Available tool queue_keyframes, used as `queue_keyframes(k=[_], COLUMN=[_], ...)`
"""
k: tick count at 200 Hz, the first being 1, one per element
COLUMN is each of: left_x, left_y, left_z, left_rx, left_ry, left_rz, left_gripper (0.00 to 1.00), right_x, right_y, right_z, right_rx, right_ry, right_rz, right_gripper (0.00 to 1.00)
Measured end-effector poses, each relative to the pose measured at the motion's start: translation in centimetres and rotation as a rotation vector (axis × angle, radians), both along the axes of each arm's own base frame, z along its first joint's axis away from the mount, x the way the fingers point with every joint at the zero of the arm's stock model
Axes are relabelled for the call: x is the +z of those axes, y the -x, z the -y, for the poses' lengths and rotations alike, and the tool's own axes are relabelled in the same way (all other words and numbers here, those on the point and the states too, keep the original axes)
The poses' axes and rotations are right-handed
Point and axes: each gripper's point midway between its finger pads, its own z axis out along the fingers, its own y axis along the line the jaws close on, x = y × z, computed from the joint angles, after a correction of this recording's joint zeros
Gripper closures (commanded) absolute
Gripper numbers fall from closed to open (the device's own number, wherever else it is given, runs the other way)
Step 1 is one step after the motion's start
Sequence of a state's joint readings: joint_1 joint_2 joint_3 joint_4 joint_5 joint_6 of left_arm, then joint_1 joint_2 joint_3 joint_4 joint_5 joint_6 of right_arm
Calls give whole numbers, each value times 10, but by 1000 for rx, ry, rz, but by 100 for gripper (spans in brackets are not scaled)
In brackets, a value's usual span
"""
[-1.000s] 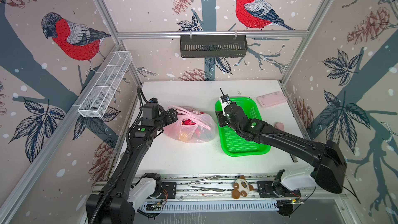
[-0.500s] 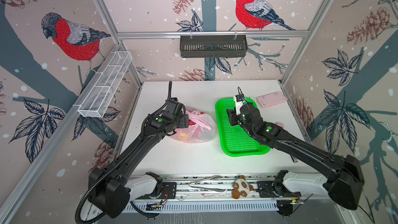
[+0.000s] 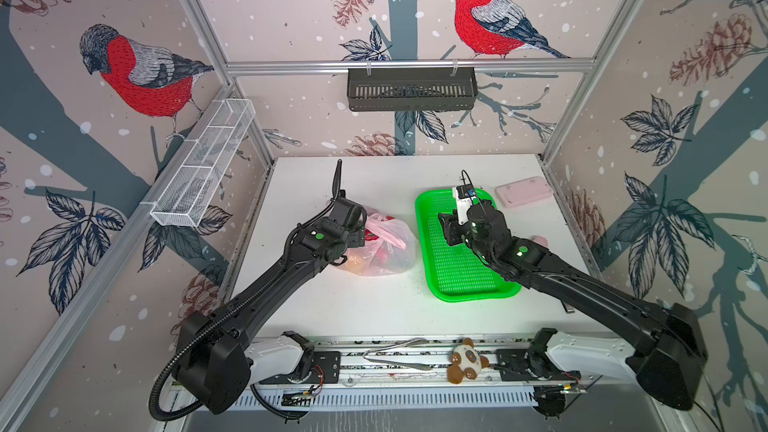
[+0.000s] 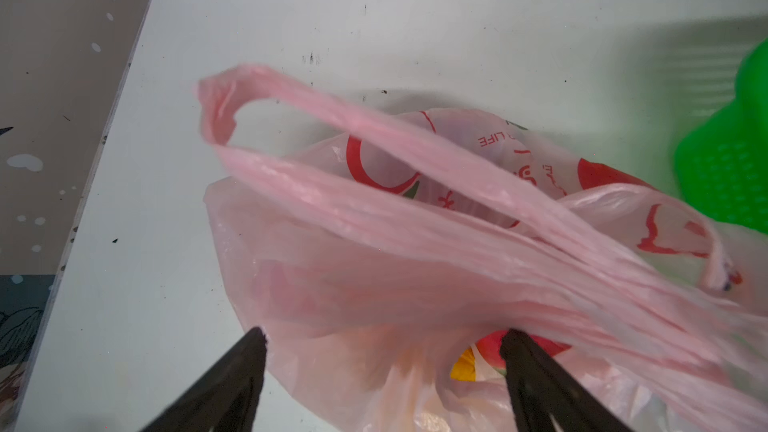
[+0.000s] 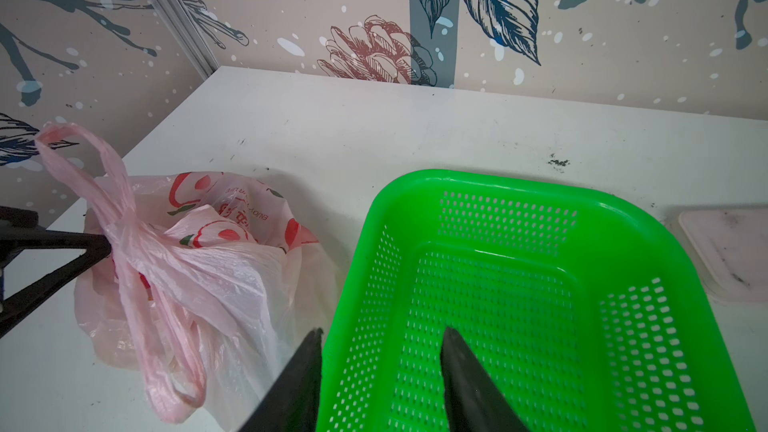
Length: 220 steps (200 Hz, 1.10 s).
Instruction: Untie the knot of the plastic bag and take out the fruit
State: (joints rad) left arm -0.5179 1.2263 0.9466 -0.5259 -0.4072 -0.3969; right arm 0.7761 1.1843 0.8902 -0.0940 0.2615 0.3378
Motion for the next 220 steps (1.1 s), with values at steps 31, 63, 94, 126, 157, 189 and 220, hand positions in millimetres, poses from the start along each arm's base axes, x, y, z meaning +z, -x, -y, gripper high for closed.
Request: queue_keyframes(k=[31,63,94,126,157,189,220], left_x=[-2,-6,-11,-11,-5,0,1], left_y=[-12,-25,-33,-43,-53,-54,-43], left_z=[4,11,15,20,18,13,5], left_rx=[9,5,-8,-26,1,42,96], left_ry=[18,24,15,-8,-35,-33,34], left_rz=[64,86,94,99,115,139,187], left_gripper=[12,14,16,21,40,44,60], right_x=[1,7,8,8,9,6,-2], right_y=[-3,-6,-8,-9,-10,-9,-2], right_z=[-4,-6,-9,-10,-14,-27,-58], right_rx=[3,4,11,10,20,58,132], right_ry=[1,-6,-7,-7,-15,4,52], right_rz=[-2,8,7,6,9,15,14], right_gripper=[52,52,52,52,51,49,49])
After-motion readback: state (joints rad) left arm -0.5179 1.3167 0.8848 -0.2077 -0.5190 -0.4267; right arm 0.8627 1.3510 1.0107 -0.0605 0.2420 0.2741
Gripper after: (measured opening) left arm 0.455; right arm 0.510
